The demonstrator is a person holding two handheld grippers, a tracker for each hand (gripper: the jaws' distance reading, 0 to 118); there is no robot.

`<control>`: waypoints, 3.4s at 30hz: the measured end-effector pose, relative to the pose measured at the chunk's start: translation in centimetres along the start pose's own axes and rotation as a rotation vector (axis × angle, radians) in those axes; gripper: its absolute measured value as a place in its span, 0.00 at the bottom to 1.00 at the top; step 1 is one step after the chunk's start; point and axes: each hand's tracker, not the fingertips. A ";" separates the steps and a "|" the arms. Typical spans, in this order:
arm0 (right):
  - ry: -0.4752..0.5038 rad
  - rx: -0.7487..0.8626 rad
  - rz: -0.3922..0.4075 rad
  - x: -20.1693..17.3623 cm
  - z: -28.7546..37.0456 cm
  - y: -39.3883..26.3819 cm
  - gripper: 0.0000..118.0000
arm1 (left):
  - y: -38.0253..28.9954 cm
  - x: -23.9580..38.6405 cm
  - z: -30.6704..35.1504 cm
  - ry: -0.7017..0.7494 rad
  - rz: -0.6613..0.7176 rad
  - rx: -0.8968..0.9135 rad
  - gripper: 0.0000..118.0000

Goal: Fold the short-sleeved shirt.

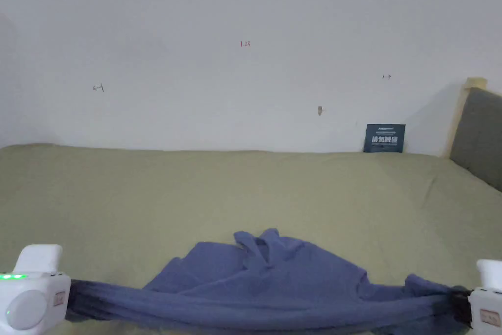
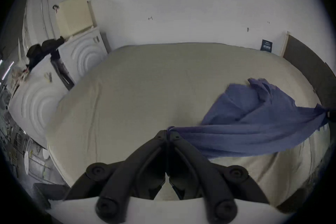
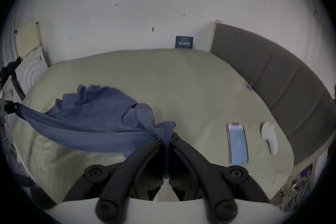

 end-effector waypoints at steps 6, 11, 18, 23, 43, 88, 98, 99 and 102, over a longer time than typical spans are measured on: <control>0.020 0.010 0.016 1.5 6.1 -6.5 0.01 | -7.1 -2.5 5.6 -0.024 0.030 -0.019 0.01; 0.023 -0.010 0.014 2.3 8.2 -10.0 0.01 | -11.4 -4.2 6.8 -0.077 0.041 -0.072 0.01; -0.018 -0.075 0.005 1.9 6.9 -12.3 0.44 | -13.8 -5.0 4.6 -0.124 0.098 -0.146 0.39; -0.038 -0.013 -0.034 1.7 6.7 -11.0 0.96 | -12.8 -5.5 6.6 -0.100 0.067 -0.079 0.96; 0.102 0.017 0.054 -4.7 10.0 -12.6 0.00 | -14.3 -7.6 4.4 -0.196 0.085 -0.191 0.97; 0.117 -0.347 0.446 -21.0 -24.5 5.1 0.84 | -14.9 -3.7 -1.8 -0.257 0.002 -0.267 0.05; 0.149 -0.109 0.465 -19.2 -9.0 8.4 0.00 | -13.5 -4.1 -0.7 -0.233 -0.011 -0.282 0.05; 0.162 -0.091 0.451 -18.2 -7.2 9.3 0.00 | -12.8 -4.3 0.0 -0.241 -0.001 -0.257 0.05; 0.152 0.028 0.436 -15.6 -0.5 11.7 0.00 | -9.0 -4.7 4.0 -0.273 0.062 -0.143 0.05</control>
